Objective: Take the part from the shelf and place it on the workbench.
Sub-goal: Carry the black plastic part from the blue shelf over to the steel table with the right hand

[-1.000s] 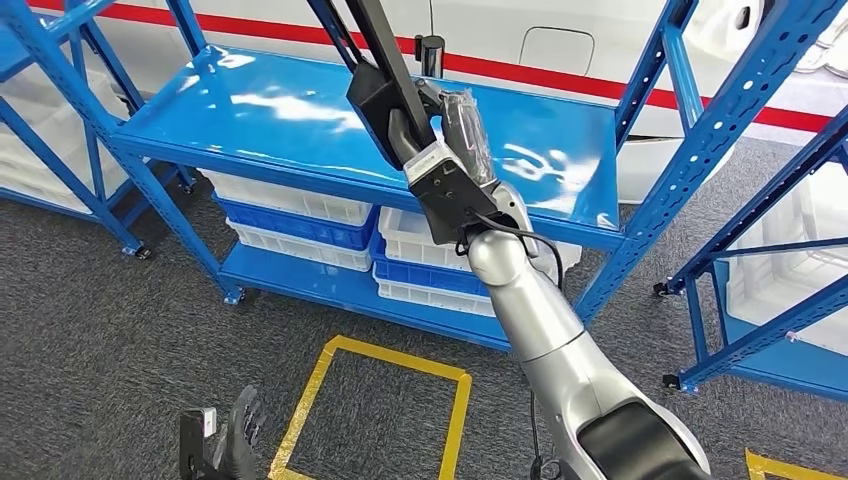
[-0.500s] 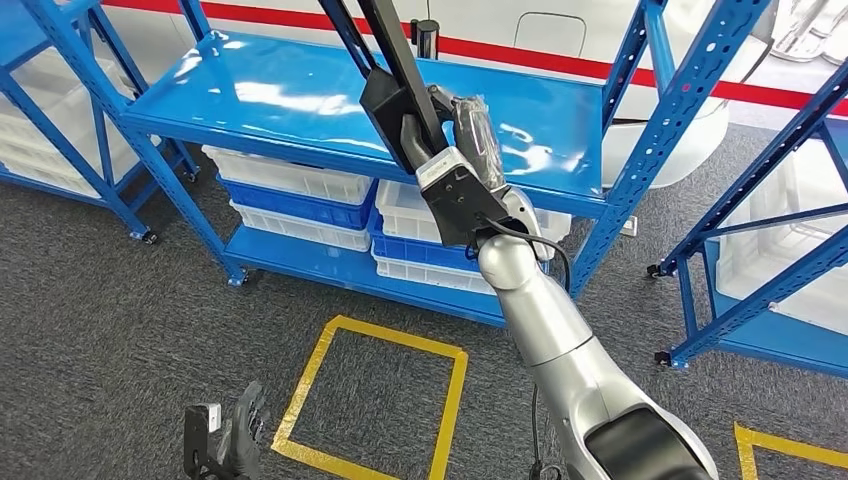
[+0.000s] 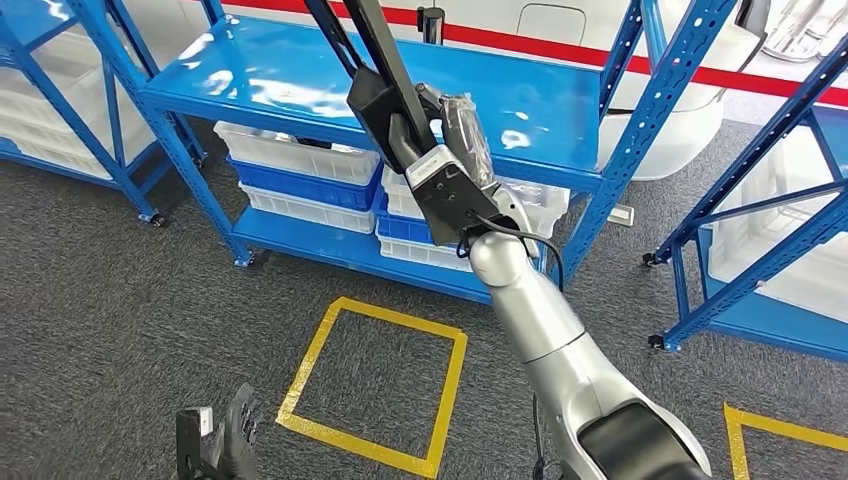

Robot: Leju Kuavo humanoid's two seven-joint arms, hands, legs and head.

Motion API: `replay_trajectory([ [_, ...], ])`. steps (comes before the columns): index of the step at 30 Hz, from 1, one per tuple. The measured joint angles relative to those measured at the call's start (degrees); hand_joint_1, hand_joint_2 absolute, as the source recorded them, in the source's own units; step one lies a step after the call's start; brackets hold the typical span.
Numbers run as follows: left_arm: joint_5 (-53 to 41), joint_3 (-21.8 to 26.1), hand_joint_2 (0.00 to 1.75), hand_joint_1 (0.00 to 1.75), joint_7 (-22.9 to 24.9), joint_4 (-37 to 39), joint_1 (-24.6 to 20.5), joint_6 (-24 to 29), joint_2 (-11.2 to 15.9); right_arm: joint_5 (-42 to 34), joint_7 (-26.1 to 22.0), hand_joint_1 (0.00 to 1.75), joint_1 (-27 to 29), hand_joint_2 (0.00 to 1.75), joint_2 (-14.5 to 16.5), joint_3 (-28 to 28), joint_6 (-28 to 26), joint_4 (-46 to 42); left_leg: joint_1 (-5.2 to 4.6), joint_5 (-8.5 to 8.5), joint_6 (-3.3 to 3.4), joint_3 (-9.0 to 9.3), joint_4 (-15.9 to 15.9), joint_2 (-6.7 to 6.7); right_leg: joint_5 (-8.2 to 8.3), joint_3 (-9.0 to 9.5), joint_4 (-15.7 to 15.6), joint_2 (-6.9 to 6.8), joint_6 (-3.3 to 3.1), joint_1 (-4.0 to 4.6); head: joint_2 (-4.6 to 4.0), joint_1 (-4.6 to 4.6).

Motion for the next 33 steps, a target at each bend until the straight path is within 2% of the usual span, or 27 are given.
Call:
replay_trajectory([
  [1, 0.2, 0.0, 0.00, 0.00, 0.0, 0.0, 0.0, 0.0, 0.0, -0.1, -0.1, 1.75, 0.0, 1.75, 0.0, 0.0, 0.1, 0.2, -0.04, 0.70, 0.65, -0.42, -0.3, 0.08, -0.86, -0.58, 0.8, 0.03, 0.07, -0.05, 0.00, 0.05],
  [2, 0.4, 0.1, 0.00, 0.00, 0.0, 0.0, 0.1, 0.1, -0.1, -0.1, -0.2, 1.75, 0.0, 1.75, 0.0, 0.1, 0.1, 0.5, 0.00, 1.47, 1.19, -0.96, -0.5, 0.16, -2.61, -1.41, 2.6, 0.08, -0.12, -0.04, 0.01, 0.09],
  [4, 0.7, 0.1, 0.00, 0.00, -0.1, 0.0, 0.3, 0.2, -0.1, -0.2, -0.2, 1.75, 0.0, 1.75, 0.1, 0.2, 0.2, 0.9, -0.01, 2.85, 1.74, -2.50, -0.7, 0.23, -7.53, -3.52, 9.2, 0.16, -0.77, -0.08, 0.01, 0.27],
  [5, 0.8, 0.1, 0.00, 0.00, -0.1, 0.0, 0.5, 0.3, -0.1, -0.2, -0.2, 1.75, 0.1, 1.75, 0.1, 0.3, 0.2, 1.1, -0.03, 3.52, 1.76, -3.38, -0.6, 0.24, -9.34, -4.29, 12.8, 0.19, -0.76, -0.08, 0.01, 0.32],
  [6, 0.8, 0.2, 0.00, 0.00, -0.1, 0.0, 0.8, 0.4, -0.1, -0.2, -0.2, 1.75, 0.3, 1.75, 0.2, 0.3, 0.2, 1.2, -0.05, 4.21, 1.71, -4.30, -0.6, 0.26, -10.16, -4.41, 15.3, 0.21, -0.44, -0.09, 0.01, 0.34],
  [7, 0.9, 0.2, 0.00, 0.00, -0.1, 0.0, 1.1, 0.5, -0.1, -0.2, -0.2, 1.75, 0.5, 1.75, 0.2, 0.4, 0.3, 1.3, -0.05, 4.91, 1.62, -5.21, -0.6, 0.27, -9.98, -3.59, 16.1, 0.22, 0.09, -0.10, 0.01, 0.35],
  [8, 1.1, 0.2, 0.00, 0.00, -0.1, 0.0, 1.5, 0.6, -0.1, -0.2, -0.1, 1.75, 0.7, 1.75, 0.2, 0.5, 0.4, 1.3, -0.05, 5.59, 1.49, -6.05, -0.6, 0.28, -9.03, -1.77, 14.7, 0.22, 0.68, -0.14, 0.00, 0.37],
  [9, 1.2, 0.3, 0.00, 0.00, -0.2, 0.0, 1.8, 0.6, -0.1, -0.2, 0.2, 1.75, 0.8, 1.75, 0.3, 0.6, 0.5, 1.3, -0.03, 6.26, 1.31, -6.82, -0.5, 0.27, -7.97, 0.89, 11.6, 0.22, 1.12, -0.18, 0.00, 0.39],
  [10, 1.3, 0.3, 0.00, 0.00, -0.2, 0.0, 2.0, 0.6, -0.1, -0.2, 0.5, 1.75, 0.8, 1.75, 0.3, 0.7, 0.6, 1.2, -0.08, 6.91, 1.04, -7.49, -0.5, 0.24, -7.60, 4.10, 7.2, 0.23, 1.19, -0.15, 0.01, 0.45],
  [11, 1.4, 0.3, 0.00, 0.00, -0.2, 0.0, 2.1, 0.6, -0.1, -0.1, 0.9, 1.75, 0.9, 1.75, 0.4, 0.7, 0.7, 1.0, -0.12, 7.51, 0.71, -7.95, -0.5, 0.23, -7.67, 6.60, 3.4, 0.27, 0.93, 0.02, 0.01, 0.44],
  [12, 1.5, 0.3, 0.00, 0.00, -0.2, 0.0, 2.3, 0.6, -0.1, 0.0, 1.4, 1.75, 0.9, 1.75, 0.5, 0.8, 0.8, 0.9, -0.18, 8.08, 0.33, -8.21, -0.6, 0.22, -8.03, 8.15, 0.6, 0.32, 0.48, 0.21, 0.01, 0.49],
  [13, 1.7, 0.3, 0.00, 0.00, -0.2, 0.0, 2.4, 0.7, -0.1, 0.3, 2.0, 1.75, 1.0, 1.75, 0.6, 0.8, 1.0, 0.6, -0.19, 8.63, -0.10, -8.32, -0.9, 0.22, -8.39, 8.76, -0.9, 0.38, -0.09, 0.47, 0.01, 0.52],
  [14, 2.1, 0.3, 0.00, 0.00, -0.2, 0.0, 2.6, 0.7, -0.1, 0.6, 2.6, 1.75, 1.0, 1.75, 0.6, 0.9, 1.2, 0.4, -0.13, 9.17, -0.53, -8.31, -1.2, 0.23, -8.15, 8.39, -1.1, 0.41, -0.64, 0.58, 0.01, 0.53],
  [15, 2.4, 0.3, 0.00, 0.00, -0.2, -0.1, 2.8, 0.8, -0.1, 1.0, 3.2, 1.75, 1.0, 1.75, 0.7, 0.9, 1.4, 0.3, 0.02, 9.39, -0.90, -8.43, -1.4, 0.22, -7.67, 8.19, -1.2, 0.34, -1.17, 0.29, 0.00, 0.59],
  [16, 2.8, 0.3, 0.00, 0.00, -0.2, -0.1, 3.0, 0.8, -0.1, 1.3, 3.6, 1.75, 0.9, 1.75, 0.7, 0.9, 1.7, 0.1, 0.16, 8.73, -1.18, -8.72, -1.0, 0.21, -7.08, 8.02, -1.3, 0.25, -1.82, 0.05, 0.00, 0.56],
  [17, 3.1, 0.3, 0.00, 0.00, -0.3, -0.1, 3.2, 0.8, 0.0, 1.6, 3.9, 1.75, 0.9, 1.75, 0.7, 1.0, 1.9, 0.0, 0.26, 7.04, -1.41, -9.26, 0.3, 0.19, -6.42, 7.78, -1.4, 0.11, -2.42, -0.25, 0.00, 0.52],
  [18, 3.3, 0.3, 0.00, 0.00, -0.3, -0.1, 3.3, 0.8, 0.1, 1.7, 4.1, 1.75, 0.8, 1.75, 0.7, 1.0, 2.0, 0.0, 0.36, 4.49, -1.60, -10.13, 2.9, 0.18, -5.81, 7.47, -1.4, -0.07, -2.86, -0.44, 0.00, 0.47],
  [20, 3.6, 0.3, 0.00, 0.00, -0.3, -0.1, 3.6, 0.8, 0.1, 1.9, 4.3, 1.75, 0.7, 1.75, 0.7, 1.0, 2.2, -0.1, 0.43, -0.26, -2.10, -12.12, 10.2, 0.17, -4.86, 6.40, -1.4, -0.44, -3.22, -0.28, 0.00, 0.38],
  [21, 3.8, 0.3, 0.00, 0.00, -0.3, -0.1, 3.7, 0.8, 0.2, 2.0, 4.4, 1.75, 0.7, 1.75, 0.6, 1.0, 2.3, 0.0, 0.49, -1.29, -2.32, -12.61, 13.0, 0.19, -4.52, 5.90, -1.3, -0.67, -3.14, -0.23, 0.01, 0.38],
  [22, 4.0, 0.3, 0.00, 0.00, -0.3, -0.1, 3.8, 0.8, 0.2, 2.0, 4.4, 1.75, 0.7, 1.75, 0.6, 1.0, 2.3, 0.0, 0.57, -1.27, -2.46, -12.15, 13.9, 0.24, -4.27, 5.45, -1.2, -0.94, -2.99, -0.22, 0.01, 0.37],
  [23, 4.1, 0.3, 0.00, 0.00, -0.3, -0.1, 3.8, 0.8, 0.3, 2.0, 4.4, 1.75, 0.7, 1.75, 0.6, 1.0, 2.4, 0.1, 0.65, -0.48, -2.51, -10.51, 12.5, 0.40, -4.09, 5.11, -1.1, -1.23, -2.81, -0.23, 0.01, 0.37],
  [25, 4.4, 0.3, 0.00, 0.00, -0.3, -0.3, 3.8, 0.8, 0.3, 2.0, 4.4, 1.75, 0.7, 1.75, 0.5, 1.0, 2.4, 0.1, 0.68, 1.09, -2.43, -5.25, 5.6, 1.42, -3.92, 4.65, -0.9, -1.88, -2.50, -0.18, 0.01, 0.35],
  [26, 4.4, 0.3, 0.00, 0.00, -0.3, -0.4, 3.8, 0.8, 0.3, 2.0, 4.3, 1.75, 0.6, 1.75, 0.4, 1.0, 2.4, 0.1, 0.49, 1.62, -2.10, -3.32, 2.8, 1.90, -3.84, 4.50, -0.8, -2.19, -2.34, -0.01, 0.00, 0.40],
  [27, 4.5, 0.3, 0.00, 0.00, -0.3, -0.5, 3.7, 0.8, 0.3, 2.0, 4.1, 1.75, 0.5, 1.75, 0.4, 1.0, 2.4, 0.2, 0.28, 1.71, -1.71, -2.32, 1.1, 2.25, -3.76, 4.40, -0.7, -2.47, -2.18, 0.19, 0.00, 0.44],
  [30, 5.1, 0.3, 0.00, 0.00, -0.3, -0.7, 3.6, 0.8, 0.4, 1.8, 3.2, 1.75, 0.0, 1.75, 0.4, 1.2, 2.3, 0.5, -0.17, 2.11, -0.28, -2.68, 0.3, 1.67, -3.49, 4.15, -0.6, -3.11, -1.33, 0.60, 0.01, 0.65],
  [31, 5.4, 0.3, 0.00, 0.00, -0.3, -0.7, 3.6, 0.8, 0.4, 1.7, 2.9, 1.75, -0.1, 1.75, 0.4, 1.2, 2.3, 0.7, -0.18, 2.38, 0.24, -2.82, 0.0, 1.39, -3.77, 3.80, -0.3, -2.89, -1.03, 0.56, 0.01, 0.70],
  [33, 5.8, 0.3, 0.00, 0.00, -0.3, -0.7, 3.3, 0.8, 0.3, 1.4, 2.1, 1.75, -0.5, 1.75, 0.4, 1.3, 2.1, 1.3, -0.06, 3.09, 1.30, -3.13, -0.5, 0.84, -5.94, 1.88, 3.4, -1.60, -0.95, 0.40, 0.01, 0.77],
])
